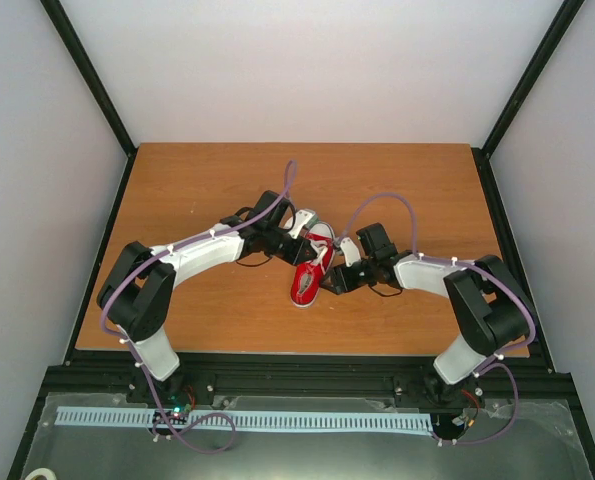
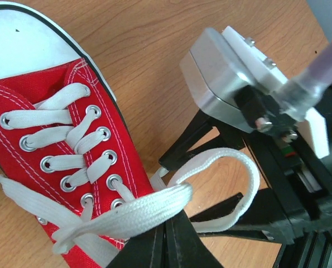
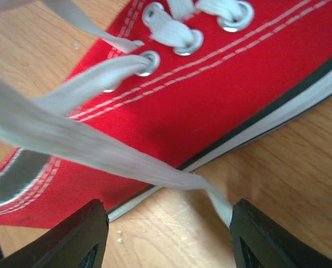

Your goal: Tie the shoes

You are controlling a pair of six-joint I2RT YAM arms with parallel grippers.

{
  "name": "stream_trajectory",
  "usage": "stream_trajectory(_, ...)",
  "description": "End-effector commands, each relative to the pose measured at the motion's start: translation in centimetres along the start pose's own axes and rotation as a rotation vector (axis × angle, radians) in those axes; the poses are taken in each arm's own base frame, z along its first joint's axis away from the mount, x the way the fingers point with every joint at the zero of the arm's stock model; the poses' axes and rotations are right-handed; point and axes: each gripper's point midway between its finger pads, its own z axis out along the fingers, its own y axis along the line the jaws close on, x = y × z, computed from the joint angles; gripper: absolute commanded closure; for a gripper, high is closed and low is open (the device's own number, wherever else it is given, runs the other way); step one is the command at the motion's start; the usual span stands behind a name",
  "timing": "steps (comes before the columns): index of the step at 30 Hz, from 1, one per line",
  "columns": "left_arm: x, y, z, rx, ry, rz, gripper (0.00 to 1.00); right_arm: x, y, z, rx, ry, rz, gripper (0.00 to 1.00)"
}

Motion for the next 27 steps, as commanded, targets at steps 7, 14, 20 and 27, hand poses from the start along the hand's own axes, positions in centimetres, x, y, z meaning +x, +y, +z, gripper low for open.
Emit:
stream_trajectory(7, -1.2, -1.5, -0.6, 0.037, -0.007, 0.017, 0.99, -1.2, -1.7, 1.0, 0.071, -0.003, -0.073, 0.42)
stream_trajectory(14, -1.2, -1.2, -0.5, 0.022, -0.01, 0.007, 0.99, -0.9, -2.1, 2.0, 0.059, 0.021, -0.063, 0.69)
stream_trajectory(20, -0.8, -1.1, -0.4, 0.027, -0.016, -0.013, 0.99, -1.7, -2.3, 1.2, 0.099, -0.029, -0.045, 0.97)
stream_trajectory(27, 0.9, -3.9, -1.3, 0.174, 0.066, -0.079, 0.99, -2.3, -4.3, -0.4, 0.259, -0.066, 0.038, 0.97)
